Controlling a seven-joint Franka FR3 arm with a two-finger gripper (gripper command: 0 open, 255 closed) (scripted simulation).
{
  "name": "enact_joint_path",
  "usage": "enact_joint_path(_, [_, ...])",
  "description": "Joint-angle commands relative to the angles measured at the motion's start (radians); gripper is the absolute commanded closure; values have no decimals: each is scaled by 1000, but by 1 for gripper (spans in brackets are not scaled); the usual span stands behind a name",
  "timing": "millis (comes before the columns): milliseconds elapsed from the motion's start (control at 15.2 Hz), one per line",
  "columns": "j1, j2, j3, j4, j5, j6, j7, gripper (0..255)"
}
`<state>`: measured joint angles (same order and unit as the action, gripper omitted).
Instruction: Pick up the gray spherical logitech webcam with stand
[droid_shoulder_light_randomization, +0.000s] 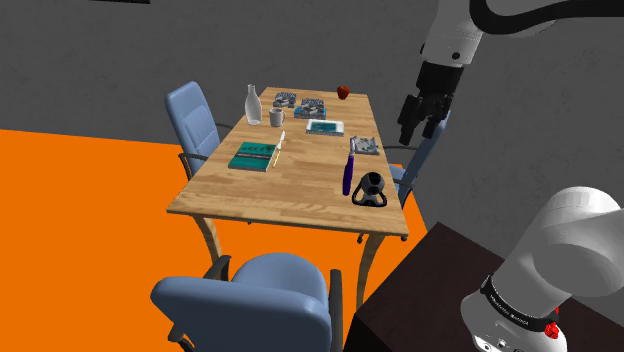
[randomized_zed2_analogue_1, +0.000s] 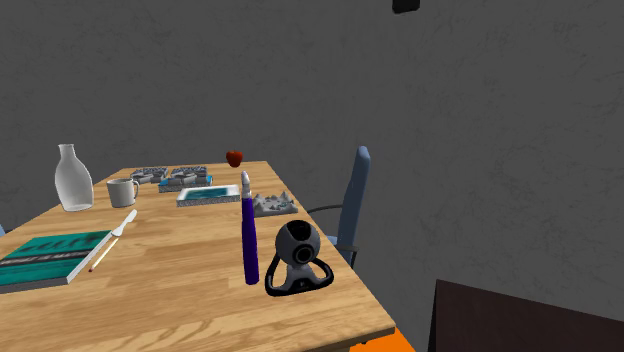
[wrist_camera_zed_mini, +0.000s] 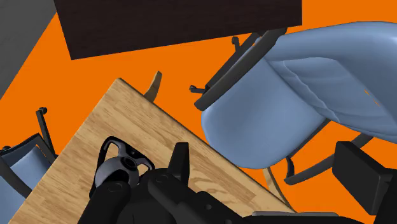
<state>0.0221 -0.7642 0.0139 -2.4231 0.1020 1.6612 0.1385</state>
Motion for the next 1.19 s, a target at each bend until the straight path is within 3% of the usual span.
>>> enact_joint_path(0, [0, 0, 0, 0, 0, 0, 0, 0])
enact_joint_path(594, [-63, 216, -56, -69, -56, 274, -39, 0])
enact_joint_path(1122, [-112, 471, -111, -47, -89, 501, -68, 0])
